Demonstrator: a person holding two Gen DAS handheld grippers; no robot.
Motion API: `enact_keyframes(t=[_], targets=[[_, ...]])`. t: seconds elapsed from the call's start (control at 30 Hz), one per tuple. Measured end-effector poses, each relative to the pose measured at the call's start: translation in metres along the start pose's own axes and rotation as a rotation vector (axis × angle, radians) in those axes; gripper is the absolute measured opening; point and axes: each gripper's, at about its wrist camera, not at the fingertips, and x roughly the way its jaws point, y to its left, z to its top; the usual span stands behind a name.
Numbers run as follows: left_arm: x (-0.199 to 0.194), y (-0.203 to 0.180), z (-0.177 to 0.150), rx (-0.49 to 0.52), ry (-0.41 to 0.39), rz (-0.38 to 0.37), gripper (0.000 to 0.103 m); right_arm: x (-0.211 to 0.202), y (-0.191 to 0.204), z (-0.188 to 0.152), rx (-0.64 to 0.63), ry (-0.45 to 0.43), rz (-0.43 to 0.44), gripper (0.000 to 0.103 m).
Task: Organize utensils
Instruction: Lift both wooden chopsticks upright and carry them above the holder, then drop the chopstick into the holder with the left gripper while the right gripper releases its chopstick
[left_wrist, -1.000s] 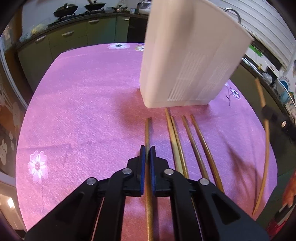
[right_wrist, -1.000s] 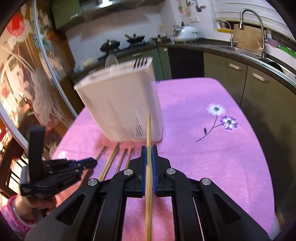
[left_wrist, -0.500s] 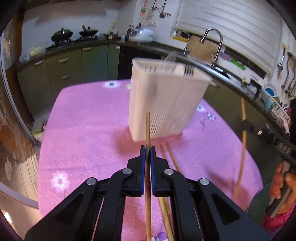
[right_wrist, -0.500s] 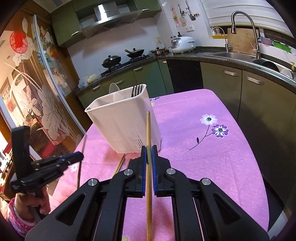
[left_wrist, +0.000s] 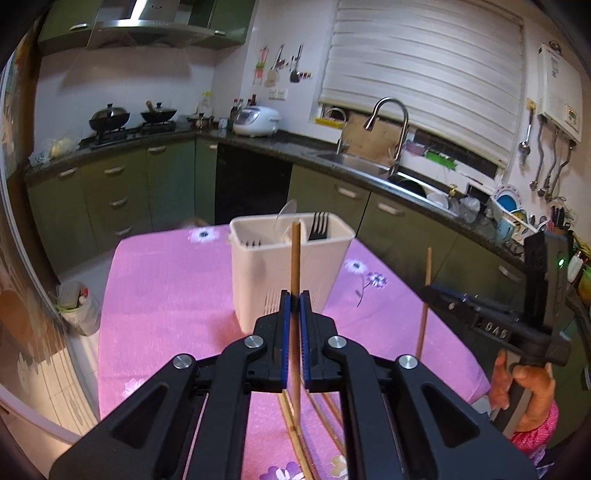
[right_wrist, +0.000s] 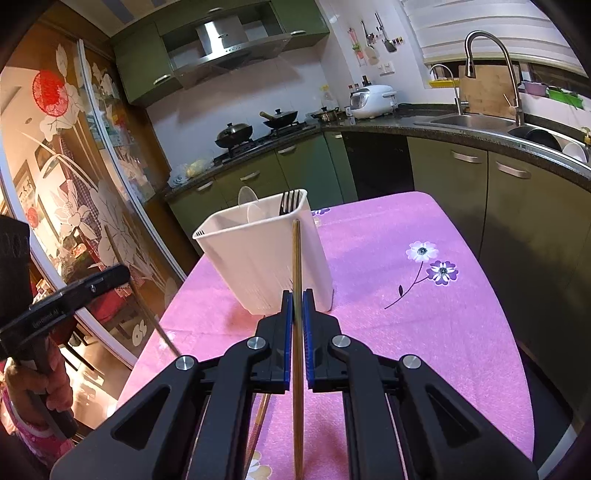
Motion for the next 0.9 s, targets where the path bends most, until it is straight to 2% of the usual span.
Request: enact_keyframes(t=[0.2,0.37,0.57,0.8,0.9], targets=[[-0.008,-0.002,0.024,0.008,-0.039,-0.016,0.005,-0.009,0.000,0.003,-0.005,-0.018,0.008,0.006],[-0.018,-0.007,0.062,0.031,-0.091,-0.029,0.005,-0.010,-0.002,0.004,-0.002,-0.018,0.010,0.006],[-0.029,-0.017,0.115,0.069,-0.209,0.004,0.005,-0.010,-0.002,0.004,-0.003,-0.016,0.011,0.006],[-0.009,-0.014,0.152,0.056,-0.282,0.050,0.005,-0.009,-0.007,0.004,0.005,-0.017,0.009,0.006],[0.011,-0.011,0.155,0.052,-0.273,0.078,0.005,-0.010,-0.007,0.004,0.006,-0.017,0.010,0.006]])
